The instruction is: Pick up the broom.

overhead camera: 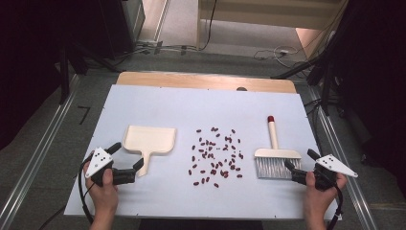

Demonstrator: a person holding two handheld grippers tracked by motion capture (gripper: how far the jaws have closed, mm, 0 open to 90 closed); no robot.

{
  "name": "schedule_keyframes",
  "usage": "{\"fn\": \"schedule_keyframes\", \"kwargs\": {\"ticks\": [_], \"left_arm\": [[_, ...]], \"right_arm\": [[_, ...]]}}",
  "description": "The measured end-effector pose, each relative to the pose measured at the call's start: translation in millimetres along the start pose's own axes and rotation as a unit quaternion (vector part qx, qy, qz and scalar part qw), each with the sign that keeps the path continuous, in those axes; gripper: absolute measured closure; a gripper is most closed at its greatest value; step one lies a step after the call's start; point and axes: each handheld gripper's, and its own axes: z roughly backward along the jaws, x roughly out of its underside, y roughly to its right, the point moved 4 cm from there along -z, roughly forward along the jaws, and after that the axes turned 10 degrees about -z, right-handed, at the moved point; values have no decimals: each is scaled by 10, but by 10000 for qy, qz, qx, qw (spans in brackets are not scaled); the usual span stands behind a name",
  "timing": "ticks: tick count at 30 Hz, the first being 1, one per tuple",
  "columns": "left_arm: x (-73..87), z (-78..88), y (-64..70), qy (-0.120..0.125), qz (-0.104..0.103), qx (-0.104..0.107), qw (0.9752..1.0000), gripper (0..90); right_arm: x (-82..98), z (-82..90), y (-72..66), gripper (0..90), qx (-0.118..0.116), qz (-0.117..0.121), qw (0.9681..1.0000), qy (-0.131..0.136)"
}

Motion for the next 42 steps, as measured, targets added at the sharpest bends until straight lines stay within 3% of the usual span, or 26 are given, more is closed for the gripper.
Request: {"fn": "schedule_keyframes", "kwargs": {"ticks": [5,7,15,18,23,26,30,42], "left_arm": [[8,-1,3,-16,2,25,10000,0],[12,-12,-4,-12,31,22,10000,0],[14,7,-19,24,69,-180,9998,0],[12,-5,-7,-6,44,-114,9999,0],[14,-31,25,-132,-76,-7,9999,0],[17,-45,36,-201,-127,-120,9996,0],[15,-54,50,-211,-172,-50,9996,0],[15,-79,69,-293,-245,27,9993,0]], "right_arm": [[-7,-3,-1,0,-7,10,10000,-31],[-29,-13,-17,0,-86,38,9998,-158],[-160,22,-69,0,-272,-74,9994,-222],[-207,38,-133,0,-259,-34,9991,-341],[-334,85,-181,0,-386,67,9988,-301],[-392,98,-183,0,-390,70,9988,-303],[-472,78,-167,0,-367,-34,9987,-344],[-709,-132,-208,0,-231,116,9975,-654]]}}
